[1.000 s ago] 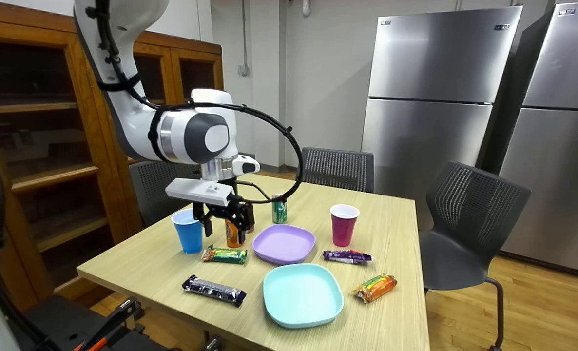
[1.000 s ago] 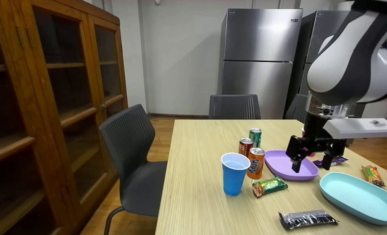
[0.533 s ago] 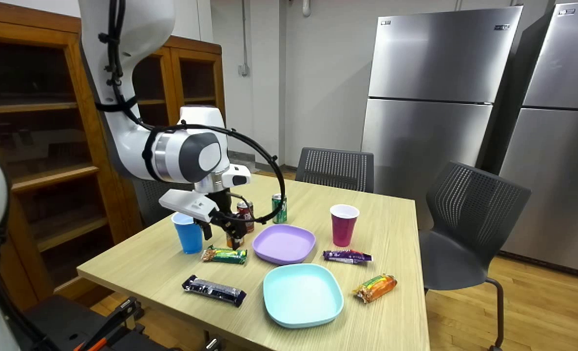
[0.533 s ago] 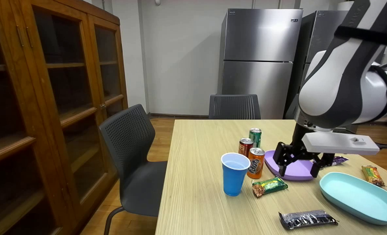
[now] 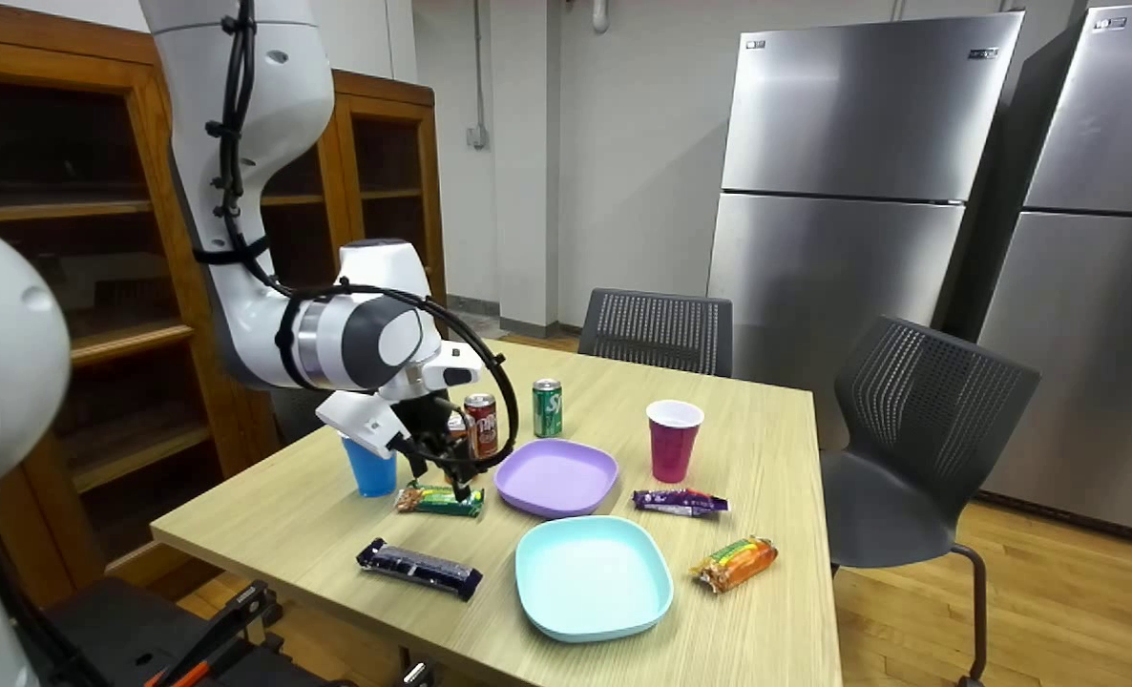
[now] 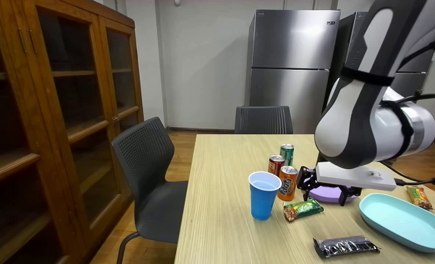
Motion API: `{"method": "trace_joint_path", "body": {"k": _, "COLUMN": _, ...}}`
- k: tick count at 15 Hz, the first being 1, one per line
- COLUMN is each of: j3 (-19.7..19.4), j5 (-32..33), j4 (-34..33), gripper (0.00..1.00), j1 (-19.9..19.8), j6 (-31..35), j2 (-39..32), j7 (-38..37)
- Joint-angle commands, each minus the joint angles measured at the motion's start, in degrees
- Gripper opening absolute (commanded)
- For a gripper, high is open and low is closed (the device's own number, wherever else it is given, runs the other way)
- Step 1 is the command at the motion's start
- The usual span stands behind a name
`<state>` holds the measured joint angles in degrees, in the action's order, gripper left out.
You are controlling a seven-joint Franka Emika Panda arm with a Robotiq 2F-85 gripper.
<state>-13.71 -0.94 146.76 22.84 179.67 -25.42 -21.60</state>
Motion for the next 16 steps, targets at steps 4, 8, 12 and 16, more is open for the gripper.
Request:
{"method": "trace_joint_path", "body": {"k": 4, "j3": -0.08, "j5": -8.25, "j4": -5.89, "gripper": 1.00, "j1": 3.53, "j6": -0.16, "j2": -6.31, "j7": -3.12}}
{"method": "trace_joint_path", "body": {"k": 8, "j3": 0.40, "j5": -11.30, "j4": -8.95, "gripper": 1.00, "j1": 3.25, "j6": -0.30, "j2": -8.69, "j7": -4.32}}
{"method": "trace_joint_path", "body": {"k": 12, "j3": 0.75, "j5": -13.24, "j4": -11.53, "gripper": 1.00, "j1": 3.38, "j6": -0.76, "j2": -10.80, "j7": -5.40}}
{"method": "trace_joint_path", "body": {"k": 16, "j3": 1.10, "j5": -14.20, "j4": -13.54, "gripper": 1.00, "j1": 3.51, "j6": -1.09, "j2": -12.62, "j7": -6.27}}
